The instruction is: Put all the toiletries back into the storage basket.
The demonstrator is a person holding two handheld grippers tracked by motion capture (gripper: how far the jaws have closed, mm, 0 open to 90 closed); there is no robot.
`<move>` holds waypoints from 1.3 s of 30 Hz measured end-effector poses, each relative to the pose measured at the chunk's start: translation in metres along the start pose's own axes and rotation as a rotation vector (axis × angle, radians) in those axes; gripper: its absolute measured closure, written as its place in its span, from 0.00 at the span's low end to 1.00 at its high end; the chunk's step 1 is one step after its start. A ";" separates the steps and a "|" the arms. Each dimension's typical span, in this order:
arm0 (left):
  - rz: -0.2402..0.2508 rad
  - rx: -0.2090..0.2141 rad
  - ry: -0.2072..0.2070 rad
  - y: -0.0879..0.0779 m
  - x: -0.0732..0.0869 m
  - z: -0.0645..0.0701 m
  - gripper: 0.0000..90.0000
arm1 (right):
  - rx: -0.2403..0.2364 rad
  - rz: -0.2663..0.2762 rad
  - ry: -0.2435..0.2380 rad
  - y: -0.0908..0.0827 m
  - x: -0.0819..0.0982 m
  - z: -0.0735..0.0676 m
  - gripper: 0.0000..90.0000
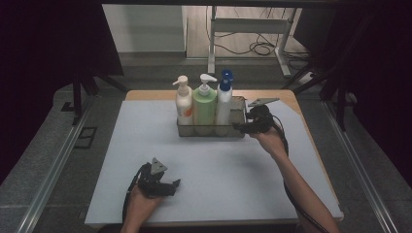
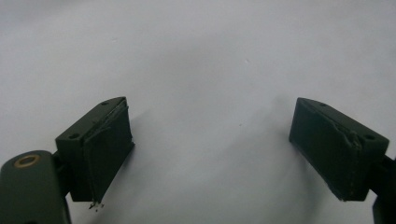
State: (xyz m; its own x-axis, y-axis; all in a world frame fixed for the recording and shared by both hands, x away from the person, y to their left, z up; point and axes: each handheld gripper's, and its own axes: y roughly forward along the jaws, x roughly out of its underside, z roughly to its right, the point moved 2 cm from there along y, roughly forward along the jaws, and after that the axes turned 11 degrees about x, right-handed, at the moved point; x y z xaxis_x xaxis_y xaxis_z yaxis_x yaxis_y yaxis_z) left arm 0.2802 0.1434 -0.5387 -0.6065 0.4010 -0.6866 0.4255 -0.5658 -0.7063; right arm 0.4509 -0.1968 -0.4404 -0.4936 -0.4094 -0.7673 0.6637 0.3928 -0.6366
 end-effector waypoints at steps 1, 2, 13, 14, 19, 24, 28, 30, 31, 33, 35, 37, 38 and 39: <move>0.000 0.000 0.000 0.000 0.000 0.000 0.14 | 0.001 0.000 -0.003 -0.001 0.000 0.000 0.27; 0.000 0.000 0.000 0.000 0.000 0.000 0.14 | 0.003 0.003 -0.006 -0.002 0.001 -0.001 0.25; 0.000 0.000 0.001 0.000 0.000 0.000 0.14 | -0.004 0.007 -0.043 -0.008 0.007 -0.006 0.17; 0.001 0.000 -0.001 0.000 0.000 0.000 0.14 | -0.005 0.005 -0.046 -0.009 0.008 -0.007 0.16; 0.003 0.000 -0.002 0.000 0.000 0.000 0.14 | -0.009 0.010 -0.058 -0.013 0.011 -0.009 0.16; 0.003 0.000 -0.002 0.000 0.000 0.000 0.14 | -0.015 0.012 -0.064 -0.020 0.014 -0.011 0.15; 0.003 0.000 -0.001 0.000 0.000 0.000 0.14 | -0.018 0.018 -0.066 -0.026 0.017 -0.010 0.15; 0.003 0.000 -0.001 0.000 0.000 0.000 0.14 | -0.019 0.017 -0.068 -0.030 0.019 -0.010 0.14; 0.003 0.000 -0.001 0.000 0.000 0.000 0.14 | -0.018 0.015 -0.069 -0.031 0.019 -0.010 0.14; 0.003 0.000 -0.001 0.000 0.000 0.000 0.14 | -0.014 0.017 -0.075 -0.035 0.021 -0.010 0.13; 0.003 0.000 -0.001 0.000 0.000 0.000 0.14 | -0.011 0.018 -0.078 -0.039 0.023 -0.009 0.10; 0.003 0.000 -0.001 0.000 0.000 0.000 0.14 | -0.011 0.020 -0.079 -0.042 0.026 -0.008 0.08; 0.003 0.000 -0.001 0.000 0.000 0.000 0.14 | -0.011 0.019 -0.079 -0.044 0.027 -0.007 0.08; 0.003 0.000 -0.001 0.000 0.000 0.000 0.14 | -0.009 0.019 -0.080 -0.045 0.028 -0.007 0.07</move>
State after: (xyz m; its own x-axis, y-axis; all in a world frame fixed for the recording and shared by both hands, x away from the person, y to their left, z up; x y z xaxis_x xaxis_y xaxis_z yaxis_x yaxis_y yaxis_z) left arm 0.2801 0.1432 -0.5388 -0.6059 0.3986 -0.6885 0.4276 -0.5666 -0.7044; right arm 0.4031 -0.2203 -0.4339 -0.4344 -0.4662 -0.7707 0.6669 0.4087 -0.6231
